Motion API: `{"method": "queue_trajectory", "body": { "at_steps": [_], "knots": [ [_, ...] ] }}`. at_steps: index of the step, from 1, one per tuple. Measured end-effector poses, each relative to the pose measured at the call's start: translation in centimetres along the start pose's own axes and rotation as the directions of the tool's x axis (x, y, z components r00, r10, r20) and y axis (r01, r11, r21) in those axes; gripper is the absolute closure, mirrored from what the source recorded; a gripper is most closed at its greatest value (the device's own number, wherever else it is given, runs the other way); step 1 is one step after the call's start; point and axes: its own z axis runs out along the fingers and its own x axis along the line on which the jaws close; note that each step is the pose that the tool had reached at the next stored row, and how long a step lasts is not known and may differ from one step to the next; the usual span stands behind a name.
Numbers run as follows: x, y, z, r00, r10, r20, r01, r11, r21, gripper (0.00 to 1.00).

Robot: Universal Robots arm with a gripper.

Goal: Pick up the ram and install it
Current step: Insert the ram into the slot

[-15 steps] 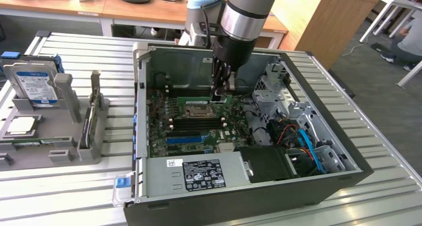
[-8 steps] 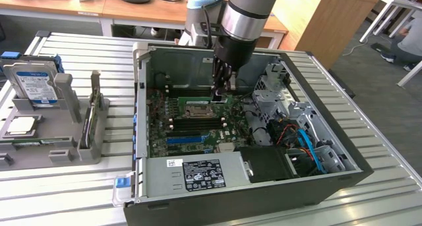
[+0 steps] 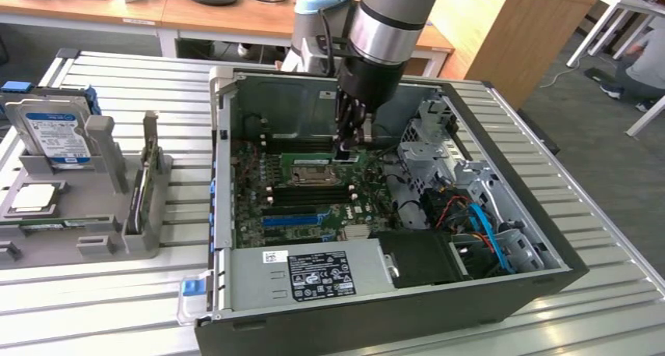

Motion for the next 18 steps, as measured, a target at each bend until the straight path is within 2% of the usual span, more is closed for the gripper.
{"method": "queue_trajectory", "body": {
  "at_steps": [9,18],
  "knots": [
    [0.25,0.01,0.01,1.0,0.0,-0.0002,0.0,1.0,-0.0001,0.89],
    [0.26,-0.02,0.62,1.0,0.0,-0.0011,0.0,1.0,0.0,0.89]
  ]
}}
